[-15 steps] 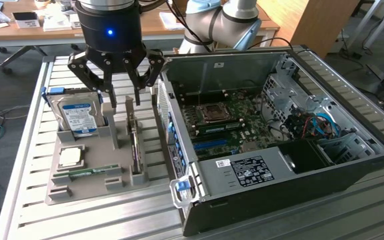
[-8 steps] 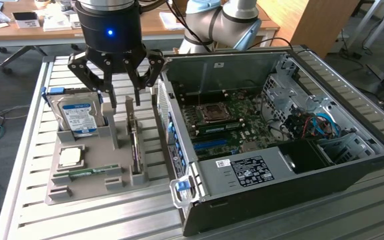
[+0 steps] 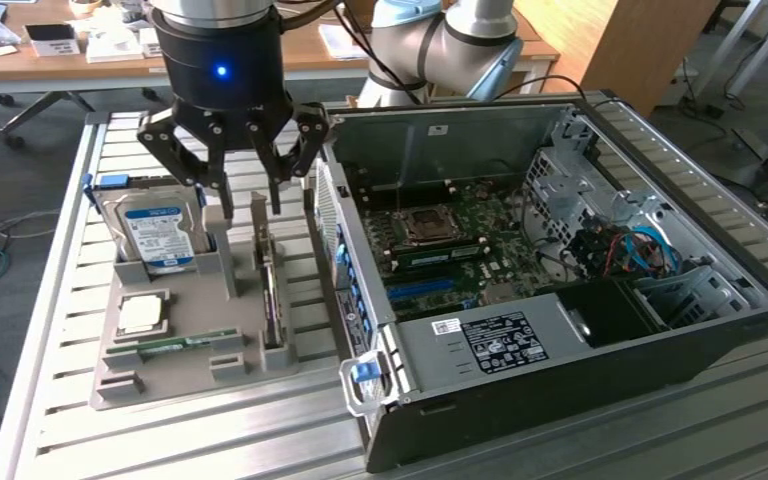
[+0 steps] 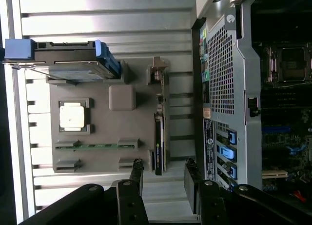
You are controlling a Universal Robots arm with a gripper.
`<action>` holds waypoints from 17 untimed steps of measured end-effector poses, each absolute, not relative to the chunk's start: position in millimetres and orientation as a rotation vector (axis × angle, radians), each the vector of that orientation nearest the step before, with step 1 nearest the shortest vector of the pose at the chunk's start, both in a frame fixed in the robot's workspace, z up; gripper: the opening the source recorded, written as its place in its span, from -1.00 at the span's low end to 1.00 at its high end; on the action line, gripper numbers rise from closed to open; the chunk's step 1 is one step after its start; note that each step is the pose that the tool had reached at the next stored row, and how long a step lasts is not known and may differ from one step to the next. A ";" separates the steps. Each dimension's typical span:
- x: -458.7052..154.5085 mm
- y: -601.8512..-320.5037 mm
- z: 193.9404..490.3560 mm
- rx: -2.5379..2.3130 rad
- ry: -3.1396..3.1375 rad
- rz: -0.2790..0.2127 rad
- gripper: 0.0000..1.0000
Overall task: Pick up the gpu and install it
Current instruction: 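Pick up the gpu and move the gpu toward the slot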
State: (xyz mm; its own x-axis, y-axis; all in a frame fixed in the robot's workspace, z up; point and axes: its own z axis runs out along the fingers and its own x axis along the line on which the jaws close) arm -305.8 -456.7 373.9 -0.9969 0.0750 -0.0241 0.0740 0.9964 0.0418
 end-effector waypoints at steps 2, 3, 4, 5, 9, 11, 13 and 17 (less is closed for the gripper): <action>-305.8 -456.8 372.5 0.116 3.113 0.064 -0.06; -305.8 -456.7 371.8 0.116 3.113 0.064 -0.06; -305.8 -456.8 371.0 0.116 3.113 0.064 -0.06; -305.8 -456.7 370.2 0.116 3.113 0.064 -0.06; -305.8 -456.7 367.1 0.116 3.113 0.063 -0.06; -305.8 -456.7 365.6 0.116 3.113 0.064 -0.06; -305.8 -456.8 364.1 0.116 3.113 0.064 -0.06; -305.8 -456.7 360.8 0.116 3.113 0.064 -0.06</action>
State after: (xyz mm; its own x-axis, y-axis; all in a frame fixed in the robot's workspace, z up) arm -305.8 -456.7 360.8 -0.9969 0.0750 -0.0242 0.0740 0.9964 0.0417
